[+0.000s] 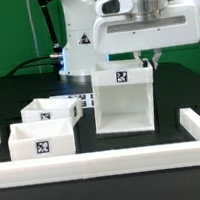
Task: Assemble drawer
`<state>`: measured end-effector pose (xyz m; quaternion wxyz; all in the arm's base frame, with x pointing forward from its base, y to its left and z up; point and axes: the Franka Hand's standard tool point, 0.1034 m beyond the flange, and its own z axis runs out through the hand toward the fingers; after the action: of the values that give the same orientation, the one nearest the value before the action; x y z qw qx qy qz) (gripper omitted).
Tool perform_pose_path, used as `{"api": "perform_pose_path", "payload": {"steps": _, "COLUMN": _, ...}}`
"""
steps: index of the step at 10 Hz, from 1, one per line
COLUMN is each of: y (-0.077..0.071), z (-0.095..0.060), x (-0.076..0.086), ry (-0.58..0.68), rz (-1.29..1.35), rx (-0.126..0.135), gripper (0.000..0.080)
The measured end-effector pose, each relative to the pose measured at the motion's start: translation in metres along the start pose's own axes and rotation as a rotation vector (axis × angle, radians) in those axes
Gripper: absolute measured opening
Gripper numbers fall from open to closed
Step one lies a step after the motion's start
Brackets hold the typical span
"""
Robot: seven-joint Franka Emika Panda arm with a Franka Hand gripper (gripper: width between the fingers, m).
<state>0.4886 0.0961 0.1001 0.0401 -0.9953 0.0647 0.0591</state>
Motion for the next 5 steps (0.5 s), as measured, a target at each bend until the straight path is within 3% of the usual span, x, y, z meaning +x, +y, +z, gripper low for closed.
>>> {"api": "perform_pose_path", "payload": {"steps": 2, "y": -0.006, "z": -0.004, "x": 0.031, "ry": 0.024, "rz": 0.003, "rx": 0.014, "gripper": 0.0038}}
{"api": "perform_pose_path", "payload": {"steps": 5, "y": -0.016, "z": -0.008, "x": 0.063, "ry": 0.054, "rz": 0.012, "rx": 0.031, "gripper": 0.0038}}
